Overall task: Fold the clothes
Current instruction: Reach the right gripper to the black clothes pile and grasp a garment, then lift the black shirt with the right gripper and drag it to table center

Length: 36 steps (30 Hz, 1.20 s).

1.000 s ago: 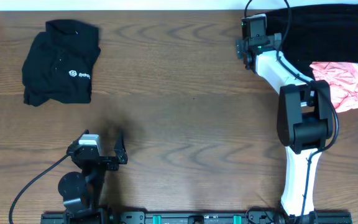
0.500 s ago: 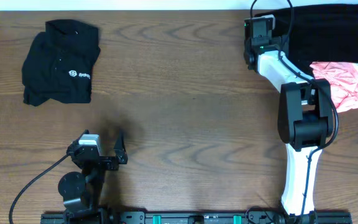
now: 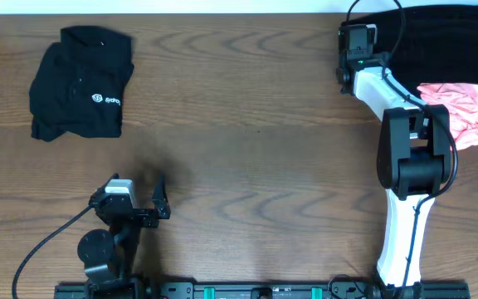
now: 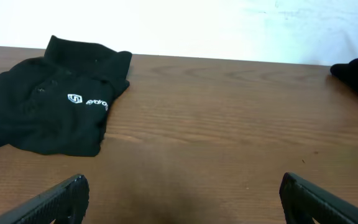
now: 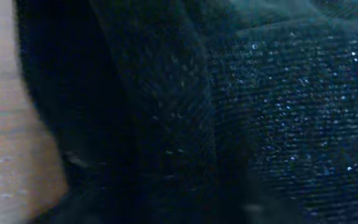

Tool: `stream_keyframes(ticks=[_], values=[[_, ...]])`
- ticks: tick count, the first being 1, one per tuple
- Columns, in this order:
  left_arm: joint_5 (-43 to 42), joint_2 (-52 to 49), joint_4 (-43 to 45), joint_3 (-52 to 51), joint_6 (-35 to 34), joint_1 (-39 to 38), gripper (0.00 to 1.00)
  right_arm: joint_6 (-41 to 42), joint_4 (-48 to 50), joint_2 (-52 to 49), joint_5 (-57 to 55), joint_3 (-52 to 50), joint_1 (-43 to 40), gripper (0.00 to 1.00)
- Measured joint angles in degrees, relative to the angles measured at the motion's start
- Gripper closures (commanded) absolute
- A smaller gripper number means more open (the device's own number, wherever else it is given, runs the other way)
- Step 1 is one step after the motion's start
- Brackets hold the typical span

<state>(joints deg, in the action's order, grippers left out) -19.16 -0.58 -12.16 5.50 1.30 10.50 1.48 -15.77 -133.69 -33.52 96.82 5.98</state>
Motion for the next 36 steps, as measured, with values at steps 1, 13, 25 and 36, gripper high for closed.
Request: stream_keyframes(ticks=[1,13,25,36], values=[[0.0,-0.02,0.0,0.0,0.0,0.0,0.02,0.0,0.17,0.0,-0.11,0.0,0.0,0.99],[0.0,0.0,0.0,0.0,0.0,0.0,0.02,0.37,-5.68,-0.68,-3.91,10.75,1.14,0.99],[0.0,-0.02,0.0,0.0,0.0,0.0,0.02,-0.68,-17.14,5.84,-5.81,30.32,1.4,0.99],[0.0,0.0,0.0,0.0,0.0,0.0,0.02,-9.16,-16.17,15.91,-10.49,31.61,6.54,0.99]])
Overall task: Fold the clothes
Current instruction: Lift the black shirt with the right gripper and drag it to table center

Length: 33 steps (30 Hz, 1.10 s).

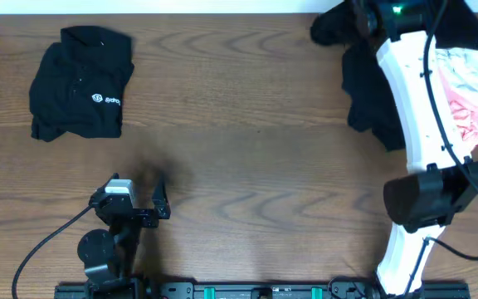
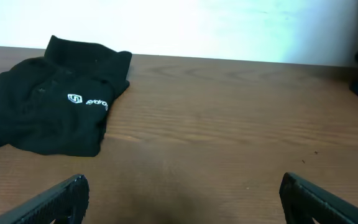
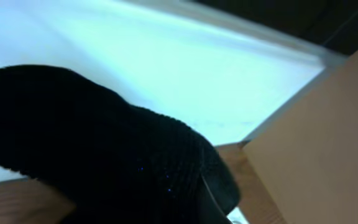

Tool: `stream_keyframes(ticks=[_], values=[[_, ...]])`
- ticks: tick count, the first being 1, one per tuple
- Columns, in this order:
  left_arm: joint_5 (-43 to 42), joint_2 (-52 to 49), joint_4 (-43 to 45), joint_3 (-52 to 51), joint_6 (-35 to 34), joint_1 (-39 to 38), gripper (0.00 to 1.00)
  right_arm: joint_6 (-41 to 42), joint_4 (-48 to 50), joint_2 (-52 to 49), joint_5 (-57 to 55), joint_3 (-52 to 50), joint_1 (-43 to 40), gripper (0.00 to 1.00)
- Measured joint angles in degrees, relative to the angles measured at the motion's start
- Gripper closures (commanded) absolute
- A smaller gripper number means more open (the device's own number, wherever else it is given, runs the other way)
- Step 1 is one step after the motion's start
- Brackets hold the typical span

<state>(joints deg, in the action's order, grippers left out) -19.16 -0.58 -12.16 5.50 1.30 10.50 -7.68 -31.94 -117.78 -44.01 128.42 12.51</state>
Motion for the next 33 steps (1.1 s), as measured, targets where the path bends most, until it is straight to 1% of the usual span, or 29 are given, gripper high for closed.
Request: stream_keyframes(ticks=[3,7,12,16,19,21,24,29,33], values=[[0.0,-0.02,0.02,0.0,0.0,0.0,0.02,-0.61,0.33,1.07,-2.71,0.11,0.59,0.99],[0.0,0.0,0.0,0.0,0.0,0.0,0.02,-1.36,3.98,1.25,-6.93,0.13,0.44,0.99],[0.0,0.0,0.0,0.0,0.0,0.0,0.02,-3.1,7.28,1.99,-7.85,0.68,1.25,0.99],[0.0,-0.02,0.0,0.0,0.0,0.0,0.02,-4.02,5.14,3.58,-7.85,1.73,5.18,0.99],[0.0,0.0,0.02,0.0,-0.02,0.0,0.02,-3.8,0.0,4.83,-7.32,2.36,10.25,0.99],[0.0,-0.02,0.0,0.0,0.0,0.0,0.02,-1.49,-5.42,5.33,-5.77,2.82,14.64,0.99],[0.02,0.0,0.0,0.0,0.0,0.0,0.02,3.26,-9.73,5.11,-2.99,2.82,19.96,0.99],[0.0,0.0,0.0,0.0,0.0,0.0,0.02,8.02,-9.44,3.61,0.52,2.82,25.4,0.99],[0.0,-0.02,0.0,0.0,0.0,0.0,0.02,9.51,-4.96,2.14,4.5,2.82,27.63,0.99]])
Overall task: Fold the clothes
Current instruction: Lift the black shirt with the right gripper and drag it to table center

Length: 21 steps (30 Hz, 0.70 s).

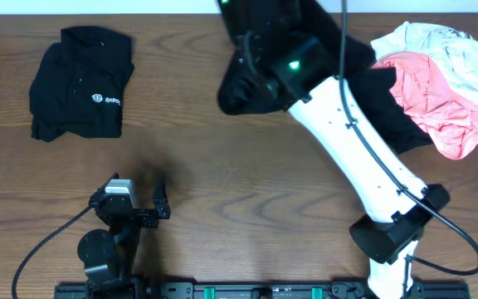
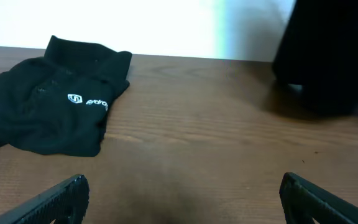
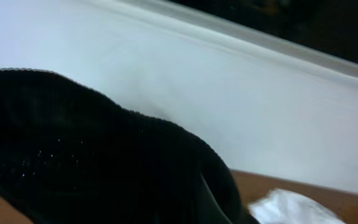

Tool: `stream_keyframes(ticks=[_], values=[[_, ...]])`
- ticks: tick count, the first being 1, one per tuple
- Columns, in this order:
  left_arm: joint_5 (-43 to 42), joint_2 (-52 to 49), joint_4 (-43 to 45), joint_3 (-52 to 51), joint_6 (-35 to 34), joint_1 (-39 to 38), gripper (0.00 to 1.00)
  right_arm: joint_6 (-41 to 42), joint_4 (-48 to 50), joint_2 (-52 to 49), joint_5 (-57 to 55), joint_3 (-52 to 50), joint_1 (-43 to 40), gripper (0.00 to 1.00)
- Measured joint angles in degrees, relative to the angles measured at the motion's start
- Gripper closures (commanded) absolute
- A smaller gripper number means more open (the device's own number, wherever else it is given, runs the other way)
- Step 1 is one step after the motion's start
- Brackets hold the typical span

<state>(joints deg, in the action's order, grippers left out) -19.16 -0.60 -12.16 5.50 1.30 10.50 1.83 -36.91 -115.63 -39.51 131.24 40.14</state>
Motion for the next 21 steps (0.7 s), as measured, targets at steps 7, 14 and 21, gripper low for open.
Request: stream_keyframes(ticks=[7,14,21], values=[[0.02,0.02,0.02,0.0,0.0,0.0,0.02,-0.15,9.03,-0.61,8.26,-0.02,5.7,0.99],[0.0,0.02,0.0,0.0,0.0,0.0,0.02,-3.76,15.58,-0.79,13.75,-0.04,16.44,0.99],[0.0,0.02,0.0,0.0,0.0,0.0,0.02,-6.01,10.99,-0.83,13.22,1.86,20.5,0.99]])
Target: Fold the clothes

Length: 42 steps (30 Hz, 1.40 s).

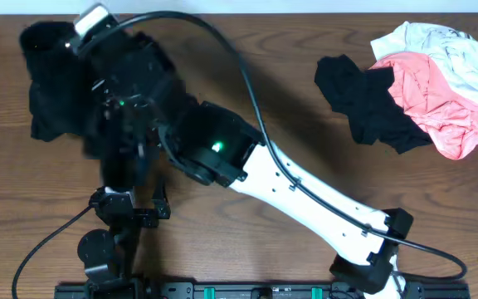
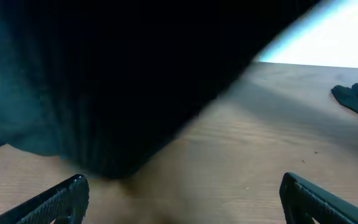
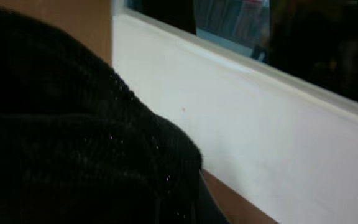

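A black garment [image 1: 127,91] hangs raised over the table's left side, with my right gripper [image 1: 98,37] shut on it. Its fingers are buried in the fabric [image 3: 73,143], which fills the lower left of the right wrist view. The garment [image 2: 123,81] also blocks most of the left wrist view. The folded black shirt [image 1: 44,112] at the far left is partly covered, and its logo is hidden. My left gripper [image 1: 135,212] rests near the front edge, open [image 2: 183,186] and empty, just in front of the hanging cloth.
At the back right lies a pile of a crumpled black piece [image 1: 368,100], a pink garment [image 1: 438,108] and a white one [image 1: 442,50]. The right arm [image 1: 305,195] stretches diagonally across the wooden table [image 1: 322,249] from the front right.
My right gripper, with the black garment, was over the back middle of the table. It is now over the far left, above the folded shirt. The left arm has not moved.
First my right gripper was down in the black fabric at the back right pile. Then it held a black garment raised at the back right, later over the back middle, and now over the left side. The left gripper stayed open in place.
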Tool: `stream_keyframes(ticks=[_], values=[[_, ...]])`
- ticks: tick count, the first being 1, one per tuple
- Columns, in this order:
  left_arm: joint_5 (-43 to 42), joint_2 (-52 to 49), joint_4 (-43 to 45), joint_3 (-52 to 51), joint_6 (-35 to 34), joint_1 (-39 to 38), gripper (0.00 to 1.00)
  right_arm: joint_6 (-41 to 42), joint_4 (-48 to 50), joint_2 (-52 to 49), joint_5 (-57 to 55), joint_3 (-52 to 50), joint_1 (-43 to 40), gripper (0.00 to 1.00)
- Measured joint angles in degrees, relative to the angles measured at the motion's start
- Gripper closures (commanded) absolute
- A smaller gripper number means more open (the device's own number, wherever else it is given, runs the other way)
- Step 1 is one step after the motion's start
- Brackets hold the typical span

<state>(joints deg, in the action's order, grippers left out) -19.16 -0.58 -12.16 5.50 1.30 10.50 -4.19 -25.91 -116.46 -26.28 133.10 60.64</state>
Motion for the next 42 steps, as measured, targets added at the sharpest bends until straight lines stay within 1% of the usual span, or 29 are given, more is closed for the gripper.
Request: stream_keyframes(ticks=[3,5,7,10,11,12,13,14,15,18,22,26,27,28,29,30,31,36,42], values=[[0.0,0.0,0.0,0.0,0.0,0.0,0.02,1.57,-6.67,0.02,-2.67,1.66,-1.99,0.99],[0.0,0.0,0.0,0.0,0.0,0.0,0.02,4.68,-13.4,0.09,-4.0,2.38,-4.81,0.99],[0.0,0.0,0.0,0.0,0.0,0.0,0.02,9.46,-21.44,0.15,-4.76,2.62,-8.59,0.99],[0.0,-0.02,0.0,-0.02,0.0,0.0,0.02,19.45,-34.23,0.15,-5.62,2.4,-16.13,0.99],[0.0,-0.02,0.0,-0.02,0.0,0.0,0.02,22.34,-37.09,0.15,-5.55,2.19,-18.56,0.99],[0.02,0.0,0.0,0.0,0.0,0.0,0.02,25.51,-39.95,0.15,-5.01,1.92,-21.7,0.69],[0.0,-0.02,0.0,-0.02,0.0,0.0,0.02,27.8,-41.11,0.15,-4.42,1.6,-24.22,0.27],[0.0,0.0,0.0,-0.02,0.0,0.0,0.02,29.35,-41.92,0.15,-3.28,1.11,-26.86,0.01],[0.0,0.0,0.0,-0.02,0.0,0.0,0.02,30.82,-42.62,0.15,-1.9,0.57,-29.57,0.01],[0.0,-0.02,0.0,-0.02,0.0,0.0,0.02,33.42,-45.48,0.24,2.86,-0.9,-36.83,0.01],[0.0,0.0,0.0,-0.02,0.0,0.0,0.02,34.12,-46.97,0.26,5.95,-1.6,-42.38,0.01],[0.0,0.0,0.0,0.0,0.0,0.0,0.02,32.98,-48.35,0.5,7.5,-1.6,-46.84,0.01],[0.0,-0.02,0.0,0.0,0.0,0.0,0.02,32.76,-48.83,0.52,7.67,-1.66,-47.8,0.02],[0.0,-0.02,0.0,-0.02,0.0,0.0,0.02,32.52,-49.11,0.61,7.89,-1.99,-48.92,0.12],[0.0,-0.02,0.0,-0.02,0.0,0.0,0.02,32.04,-49.27,0.68,8.07,-2.54,-50.05,0.29],[0.0,-0.02,0.0,-0.02,0.0,0.0,0.02,32.04,-49.29,0.79,8.39,-3.52,-51.52,0.74],[0.0,-0.02,0.0,0.0,0.0,0.0,0.02,32.22,-49.2,0.87,8.76,-4.74,-52.92,0.98],[0.02,-0.02,0.02,0.0,0.0,0.0,0.02,32.61,-46.66,0.92,11.34,-13.94,-60.11,0.99],[0.02,-0.02,0.0,0.0,0.0,0.0,0.02,32.94,-36.37,0.9,15.8,-30.71,-67.23,0.99]])
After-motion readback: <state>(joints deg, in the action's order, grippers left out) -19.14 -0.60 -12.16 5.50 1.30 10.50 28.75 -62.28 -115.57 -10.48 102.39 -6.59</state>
